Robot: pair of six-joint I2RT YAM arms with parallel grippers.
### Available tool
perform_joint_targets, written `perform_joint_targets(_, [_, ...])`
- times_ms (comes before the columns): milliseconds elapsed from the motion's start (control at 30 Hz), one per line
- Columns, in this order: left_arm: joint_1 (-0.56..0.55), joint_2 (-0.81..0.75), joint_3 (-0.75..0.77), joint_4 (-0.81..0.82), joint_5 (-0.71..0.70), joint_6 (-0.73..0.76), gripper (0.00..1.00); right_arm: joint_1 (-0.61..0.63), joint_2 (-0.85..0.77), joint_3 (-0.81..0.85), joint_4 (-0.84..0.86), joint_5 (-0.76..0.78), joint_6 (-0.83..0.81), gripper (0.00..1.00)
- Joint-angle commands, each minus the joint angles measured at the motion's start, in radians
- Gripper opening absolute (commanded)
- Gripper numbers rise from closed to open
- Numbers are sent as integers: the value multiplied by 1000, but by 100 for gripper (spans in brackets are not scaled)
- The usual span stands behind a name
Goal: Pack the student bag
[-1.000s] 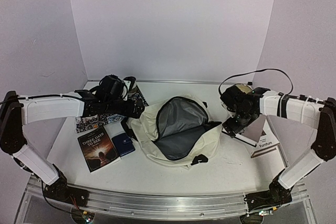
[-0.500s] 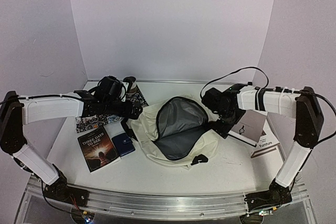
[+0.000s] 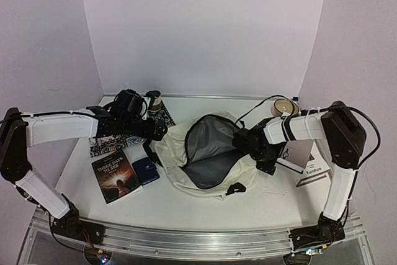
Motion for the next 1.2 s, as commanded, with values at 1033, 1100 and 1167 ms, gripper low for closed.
perform_joint_targets(1033, [24, 59, 131, -3, 200, -29, 100, 109, -242, 47, -46, 216, -96, 25])
perform_joint_targets(1100, [24, 84, 155, -2, 230, -29, 99, 126, -273, 68, -47, 192, -126, 24])
perform_joint_targets(1167, [23, 115, 181, -5, 261, -26, 99, 148, -297, 90, -49, 179, -153, 24])
